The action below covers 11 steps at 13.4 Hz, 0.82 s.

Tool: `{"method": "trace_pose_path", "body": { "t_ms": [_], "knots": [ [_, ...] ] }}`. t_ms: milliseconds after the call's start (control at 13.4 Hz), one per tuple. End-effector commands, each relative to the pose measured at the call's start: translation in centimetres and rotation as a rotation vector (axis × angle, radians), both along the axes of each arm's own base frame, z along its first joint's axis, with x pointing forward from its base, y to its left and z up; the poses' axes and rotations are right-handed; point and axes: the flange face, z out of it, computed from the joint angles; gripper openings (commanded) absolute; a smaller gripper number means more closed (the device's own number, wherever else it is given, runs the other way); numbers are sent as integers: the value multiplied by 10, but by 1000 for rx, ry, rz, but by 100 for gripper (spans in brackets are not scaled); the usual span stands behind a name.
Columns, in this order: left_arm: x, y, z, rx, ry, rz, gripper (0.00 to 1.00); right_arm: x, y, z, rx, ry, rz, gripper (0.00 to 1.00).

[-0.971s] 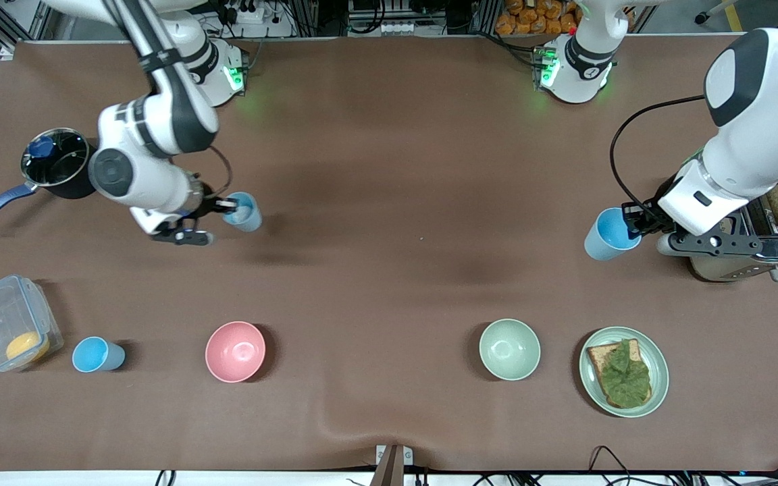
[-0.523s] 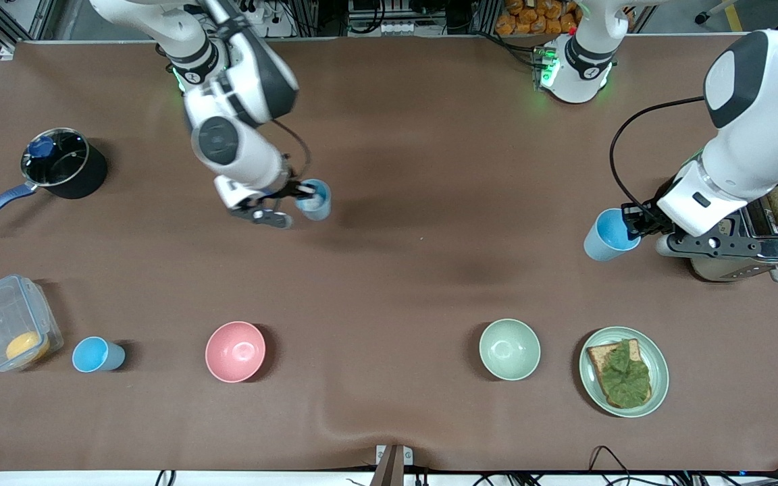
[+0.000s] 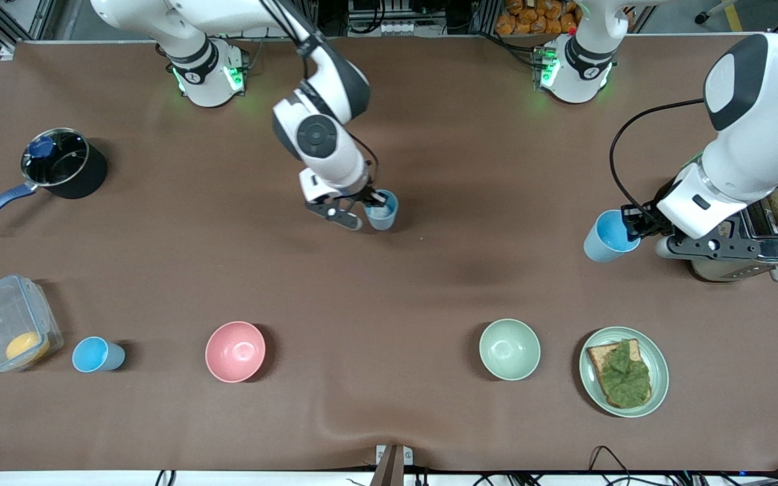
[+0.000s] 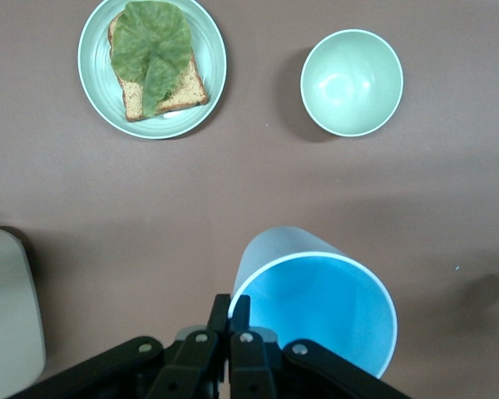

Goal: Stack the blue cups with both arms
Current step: 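Carry the blue cup with the right gripper toward the table middle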

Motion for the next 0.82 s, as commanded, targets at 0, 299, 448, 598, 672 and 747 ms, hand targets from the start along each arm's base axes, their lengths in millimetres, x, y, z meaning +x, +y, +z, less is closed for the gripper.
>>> {"method": "trace_pose_path", "body": {
  "t_ms": [0,299,448,598,672,747],
  "knots": [
    [-1,3,1,-18,21,-1,0,9,37,-4,22,10,-86,0],
    [1,-1,-2,-19,27,3,0,10,51,-23,67,20,-167,0],
    [1,-8,-3,-34,31,-3,0,7,55,-29,73,17,-166,0],
    [2,-22,-11,-74,44,-5,0,7,55,-32,74,14,-170,3],
    [1,-33,-14,-80,54,7,0,6,55,-32,70,19,-167,7],
    [4,-37,-20,-81,66,49,0,9,54,-27,74,16,-169,16]
  ]
}}
